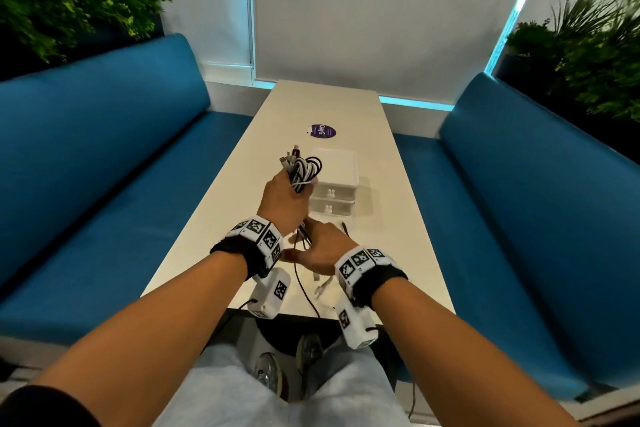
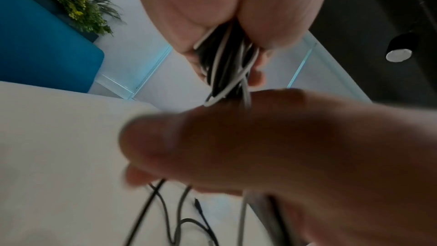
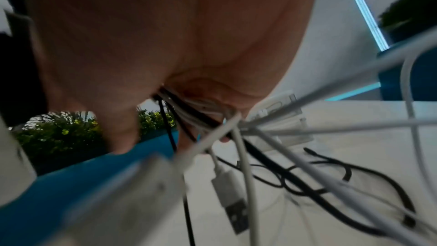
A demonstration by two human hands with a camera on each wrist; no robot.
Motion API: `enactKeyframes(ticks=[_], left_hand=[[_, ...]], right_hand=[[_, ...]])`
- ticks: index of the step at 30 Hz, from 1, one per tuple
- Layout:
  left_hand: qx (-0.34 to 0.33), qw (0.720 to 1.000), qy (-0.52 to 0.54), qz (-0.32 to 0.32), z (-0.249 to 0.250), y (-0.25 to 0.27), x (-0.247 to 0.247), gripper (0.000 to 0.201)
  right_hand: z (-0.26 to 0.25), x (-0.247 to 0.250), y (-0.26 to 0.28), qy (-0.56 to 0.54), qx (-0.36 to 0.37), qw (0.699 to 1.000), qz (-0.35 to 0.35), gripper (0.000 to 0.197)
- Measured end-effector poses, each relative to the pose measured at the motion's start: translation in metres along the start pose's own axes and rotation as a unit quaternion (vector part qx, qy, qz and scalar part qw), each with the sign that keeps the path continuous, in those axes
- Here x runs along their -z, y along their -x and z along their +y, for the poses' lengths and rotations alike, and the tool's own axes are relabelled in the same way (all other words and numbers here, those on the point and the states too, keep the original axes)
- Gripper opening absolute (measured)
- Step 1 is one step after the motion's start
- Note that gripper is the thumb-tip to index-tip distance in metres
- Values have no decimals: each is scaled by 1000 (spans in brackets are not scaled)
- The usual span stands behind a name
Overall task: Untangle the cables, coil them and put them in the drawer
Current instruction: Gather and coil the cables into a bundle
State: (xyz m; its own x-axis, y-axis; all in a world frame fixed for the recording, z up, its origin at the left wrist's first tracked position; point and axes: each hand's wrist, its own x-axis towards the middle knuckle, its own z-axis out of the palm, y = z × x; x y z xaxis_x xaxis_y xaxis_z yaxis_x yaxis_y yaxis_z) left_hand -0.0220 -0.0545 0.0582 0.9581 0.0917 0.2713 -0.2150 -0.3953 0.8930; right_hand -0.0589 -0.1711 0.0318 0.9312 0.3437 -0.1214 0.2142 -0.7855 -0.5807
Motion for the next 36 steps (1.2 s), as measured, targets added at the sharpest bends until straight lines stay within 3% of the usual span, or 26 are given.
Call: enactKeyframes(ticks=[2,4,8,11,14,22,24,26,30,34,36], left_hand=[[25,999,32,-36,4,2,1,30],[48,996,57,-49,4,3,4,35],[85,990,106,-29,-1,3,7,22],[-6,997,18,-78,-9,2,3,5],[-32,978,-110,-173,-16,3,0,20],[-35,919,-201,-337,-13,17,3,46],[-44,899,-245,-361,-11,18,-1,56],[-57,869,-326,-369,-9,17,-7,54],[-80,831,-413,-364,-3,15,-9,13],[-132,789,-489,-347,-3,14,-5,8],[-144,788,-499,-333,-6,16,-8,11]], right_hand=[[1,-8,-5,-38,-22,999,2,26],[9,-10,-8,-31,-35,999,8,13],[28,-6,-2,50,-57,997,-5,27],[35,-1,5,68,-65,993,-70,28],[39,8,8,33,-90,989,-110,27],[40,19,11,174,-75,981,-39,30],[43,20,9,163,-79,983,-27,34],[45,19,9,123,-78,989,-32,41],[48,19,9,88,-77,993,-20,43],[49,21,9,79,-68,994,-24,42],[49,20,9,86,-63,994,-13,41]])
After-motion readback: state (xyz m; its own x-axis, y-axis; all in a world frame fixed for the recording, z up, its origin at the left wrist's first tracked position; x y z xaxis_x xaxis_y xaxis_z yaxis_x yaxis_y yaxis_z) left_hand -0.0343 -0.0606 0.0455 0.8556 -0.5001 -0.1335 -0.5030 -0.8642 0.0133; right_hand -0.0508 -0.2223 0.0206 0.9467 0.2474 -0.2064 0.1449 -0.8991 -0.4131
